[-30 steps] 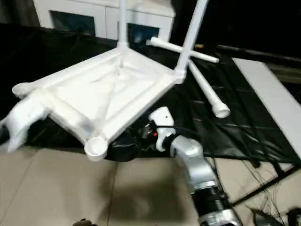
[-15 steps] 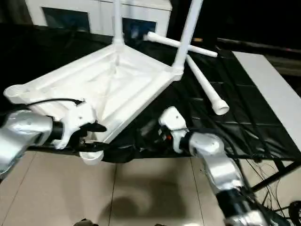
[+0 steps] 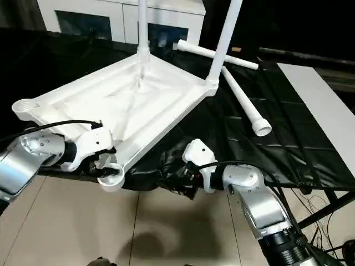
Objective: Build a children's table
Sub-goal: Rotate table base
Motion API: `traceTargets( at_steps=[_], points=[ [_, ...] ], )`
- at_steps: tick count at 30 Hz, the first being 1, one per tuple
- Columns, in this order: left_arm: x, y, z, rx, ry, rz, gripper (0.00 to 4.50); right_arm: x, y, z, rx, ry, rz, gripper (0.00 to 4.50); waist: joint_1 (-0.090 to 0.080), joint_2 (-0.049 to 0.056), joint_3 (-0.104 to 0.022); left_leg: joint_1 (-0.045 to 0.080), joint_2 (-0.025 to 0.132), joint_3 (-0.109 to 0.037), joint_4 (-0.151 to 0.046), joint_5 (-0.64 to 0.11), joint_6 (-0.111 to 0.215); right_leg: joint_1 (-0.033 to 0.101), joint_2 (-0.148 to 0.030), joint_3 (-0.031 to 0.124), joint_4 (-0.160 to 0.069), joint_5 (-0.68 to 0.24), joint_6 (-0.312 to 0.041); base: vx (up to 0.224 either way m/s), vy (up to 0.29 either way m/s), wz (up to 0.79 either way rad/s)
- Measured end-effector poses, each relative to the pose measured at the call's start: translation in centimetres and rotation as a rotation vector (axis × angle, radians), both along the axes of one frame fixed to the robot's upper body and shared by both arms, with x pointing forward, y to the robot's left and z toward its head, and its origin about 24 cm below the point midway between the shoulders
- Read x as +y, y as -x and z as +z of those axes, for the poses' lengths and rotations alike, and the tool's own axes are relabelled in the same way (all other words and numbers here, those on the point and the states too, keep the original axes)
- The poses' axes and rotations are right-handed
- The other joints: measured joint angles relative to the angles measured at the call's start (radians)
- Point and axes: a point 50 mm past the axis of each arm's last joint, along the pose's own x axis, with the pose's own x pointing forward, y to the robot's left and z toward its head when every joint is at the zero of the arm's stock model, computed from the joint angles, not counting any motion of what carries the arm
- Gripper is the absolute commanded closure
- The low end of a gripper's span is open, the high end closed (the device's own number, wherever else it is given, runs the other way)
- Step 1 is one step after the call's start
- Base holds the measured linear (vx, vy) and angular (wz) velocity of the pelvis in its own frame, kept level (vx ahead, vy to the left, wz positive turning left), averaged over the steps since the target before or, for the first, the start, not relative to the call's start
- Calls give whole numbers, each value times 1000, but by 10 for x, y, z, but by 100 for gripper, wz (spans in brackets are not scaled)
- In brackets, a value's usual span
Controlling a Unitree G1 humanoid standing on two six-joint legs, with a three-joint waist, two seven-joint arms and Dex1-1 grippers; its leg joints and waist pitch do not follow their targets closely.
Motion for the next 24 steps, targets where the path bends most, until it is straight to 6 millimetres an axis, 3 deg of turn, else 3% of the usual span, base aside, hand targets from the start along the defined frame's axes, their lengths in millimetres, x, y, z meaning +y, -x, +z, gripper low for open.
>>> traceTargets(
  at_steps=[19, 24],
  points=[
    [-2, -13, -4, -65, -64, 9, 316, 4, 1, -2, 2, 18, 15, 0, 8, 0, 0, 1, 0, 0, 2, 0, 1, 1, -2, -1, 1, 7, 1, 0, 0, 0],
    [-12, -21, -12, -94, -60, 29, 355, 5, 0, -2, -7, 27, 11, 0, 18, 2, -1, 2, -2, 0, 2, 0, 1, 3, -4, -1, 1, 7, 5, 0, 0, 0]
  ],
)
